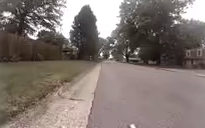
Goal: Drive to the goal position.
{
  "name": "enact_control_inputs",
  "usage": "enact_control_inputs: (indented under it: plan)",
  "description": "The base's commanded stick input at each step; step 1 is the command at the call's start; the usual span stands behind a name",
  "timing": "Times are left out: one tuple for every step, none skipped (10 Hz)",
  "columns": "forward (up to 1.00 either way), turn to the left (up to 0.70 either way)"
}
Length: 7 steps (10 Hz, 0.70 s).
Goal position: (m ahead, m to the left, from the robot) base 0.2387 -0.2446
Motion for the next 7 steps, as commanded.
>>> enact_control_inputs:
  plan:
    - [0.7,0.0]
    - [0.7,0.0]
    - [0.7,0.0]
    - [0.7,0.0]
    - [0.7,0.0]
    - [0.7,0.0]
    - [0.7,-0.09]
